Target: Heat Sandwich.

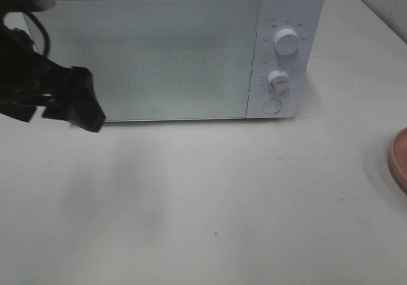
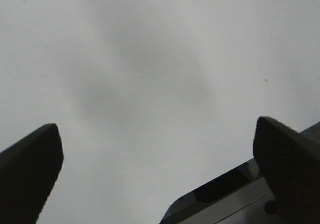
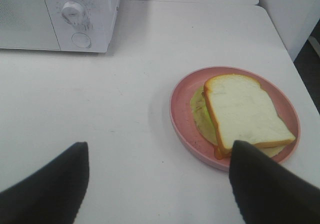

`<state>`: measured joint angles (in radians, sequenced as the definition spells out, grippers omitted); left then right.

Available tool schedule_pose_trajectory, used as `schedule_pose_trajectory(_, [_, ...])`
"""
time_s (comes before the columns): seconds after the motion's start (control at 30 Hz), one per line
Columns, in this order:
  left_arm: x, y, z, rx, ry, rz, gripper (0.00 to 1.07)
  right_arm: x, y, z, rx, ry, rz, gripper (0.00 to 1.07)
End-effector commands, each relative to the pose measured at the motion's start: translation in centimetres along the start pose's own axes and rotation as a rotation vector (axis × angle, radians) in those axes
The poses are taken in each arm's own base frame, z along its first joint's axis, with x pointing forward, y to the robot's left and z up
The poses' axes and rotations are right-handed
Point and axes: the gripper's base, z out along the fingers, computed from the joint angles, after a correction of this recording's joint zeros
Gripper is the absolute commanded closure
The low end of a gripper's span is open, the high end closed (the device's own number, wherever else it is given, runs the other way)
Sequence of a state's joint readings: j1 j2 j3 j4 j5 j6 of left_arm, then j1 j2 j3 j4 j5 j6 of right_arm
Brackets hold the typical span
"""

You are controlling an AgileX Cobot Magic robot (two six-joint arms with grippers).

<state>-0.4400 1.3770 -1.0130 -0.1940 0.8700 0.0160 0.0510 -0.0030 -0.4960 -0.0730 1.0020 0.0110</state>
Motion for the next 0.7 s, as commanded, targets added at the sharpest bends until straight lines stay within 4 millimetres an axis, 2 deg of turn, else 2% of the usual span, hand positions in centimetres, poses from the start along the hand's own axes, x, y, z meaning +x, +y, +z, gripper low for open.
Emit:
schedule_pose_trajectory(0.03, [0.6,2.3,-2.1,-0.061,-0.009,-0.051,0.08,0.2,0.0,-0.3,0.002,-0.034,0.014,0.32])
schedule_pose_trajectory(0.1, [1.0,3.6,-3.1,-0.097,-0.017,-0.088,0.08,0.2,0.0,-0.3,0.002,-0.034,0.014,0.32])
schedule_pose_trajectory(0.13, [1.0,3.6,-3.1,-0.097,-0.017,-0.088,0.08,0.2,0.0,-0.3,0.002,-0.034,0.014,0.32])
schedule_pose_trajectory(0.17, [1.4,4.7,-4.1,-0.127,-0.021,-0.119,0.08,0.2,0.0,-0.3,0.002,-0.034,0.014,0.32])
schedule_pose_trajectory(0.3, [2.4,5.9,-5.4,-0.163,-0.034,-0.166,0.08,0.2,0.0,-0.3,0.002,-0.034,0.014,0.32])
schedule_pose_trajectory(0.37, [3.8,6.8,-6.2,-0.198,-0.043,-0.2,0.08,0.2,0.0,-0.3,0.003,-0.034,0.015,0.32])
schedule_pose_trajectory(0.43, [4.3,7.0,-6.4,-0.207,-0.041,-0.21,0.08,0.2,0.0,-0.3,0.003,-0.034,0.015,0.32])
schedule_pose_trajectory(0.47, [5.7,7.2,-6.6,-0.221,-0.035,-0.225,0.08,0.2,0.0,-0.3,0.003,-0.034,0.015,0.32])
schedule_pose_trajectory(0.57, [7.7,7.0,-6.7,-0.231,-0.037,-0.236,0.08,0.2,0.0,-0.3,0.003,-0.034,0.015,0.32])
schedule_pose_trajectory(0.6, [7.7,7.0,-6.7,-0.231,-0.037,-0.236,0.08,0.2,0.0,-0.3,0.003,-0.034,0.015,0.32])
schedule_pose_trajectory(0.63, [9.0,6.7,-6.8,-0.235,-0.043,-0.233,0.08,0.2,0.0,-0.3,0.003,-0.034,0.015,0.32])
schedule_pose_trajectory(0.7, [10.3,6.4,-6.7,-0.235,-0.045,-0.233,0.08,0.2,0.0,-0.3,0.003,-0.034,0.015,0.32])
